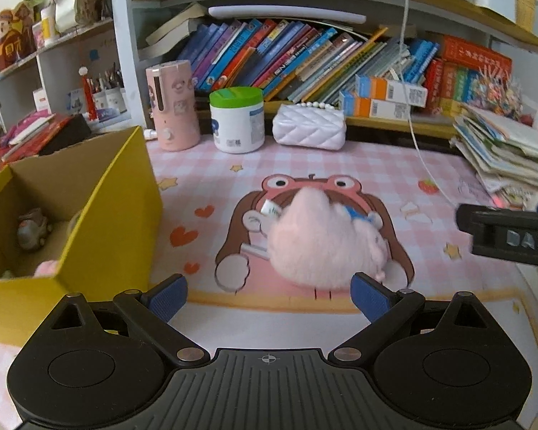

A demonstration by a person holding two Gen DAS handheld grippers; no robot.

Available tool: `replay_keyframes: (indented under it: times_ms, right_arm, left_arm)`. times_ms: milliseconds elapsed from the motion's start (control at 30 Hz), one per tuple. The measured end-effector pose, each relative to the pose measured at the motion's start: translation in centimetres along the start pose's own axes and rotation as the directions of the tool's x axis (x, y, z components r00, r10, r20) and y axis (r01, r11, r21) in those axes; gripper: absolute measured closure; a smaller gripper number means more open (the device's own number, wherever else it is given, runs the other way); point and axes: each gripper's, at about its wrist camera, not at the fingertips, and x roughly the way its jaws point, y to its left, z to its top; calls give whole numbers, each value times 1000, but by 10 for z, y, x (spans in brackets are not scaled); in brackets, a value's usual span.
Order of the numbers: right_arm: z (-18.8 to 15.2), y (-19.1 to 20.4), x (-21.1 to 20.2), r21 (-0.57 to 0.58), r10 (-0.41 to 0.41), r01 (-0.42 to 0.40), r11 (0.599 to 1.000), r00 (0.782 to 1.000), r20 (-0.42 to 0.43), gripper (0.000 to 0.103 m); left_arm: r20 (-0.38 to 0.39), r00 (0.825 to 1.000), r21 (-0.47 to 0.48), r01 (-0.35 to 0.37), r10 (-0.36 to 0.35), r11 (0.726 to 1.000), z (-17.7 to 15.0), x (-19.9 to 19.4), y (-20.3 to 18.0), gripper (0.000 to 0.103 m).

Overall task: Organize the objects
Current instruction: 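Close the left tool on the pink plush toy while the right tool grasps the blue item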

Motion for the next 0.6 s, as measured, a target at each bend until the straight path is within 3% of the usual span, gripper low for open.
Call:
replay_keyframes:
  times_ms: [200,600]
  right_arm:
    - [5,-11,9,11,-16,16,1000,1000,-9,4]
    - [1,-29,13,30,-38,40,999,999,-39,4]
  left_arm:
    - [-33,999,-78,-4,2,997,16,30,0,4]
    - [-28,999,-78,37,-39,996,24,72,-23,5]
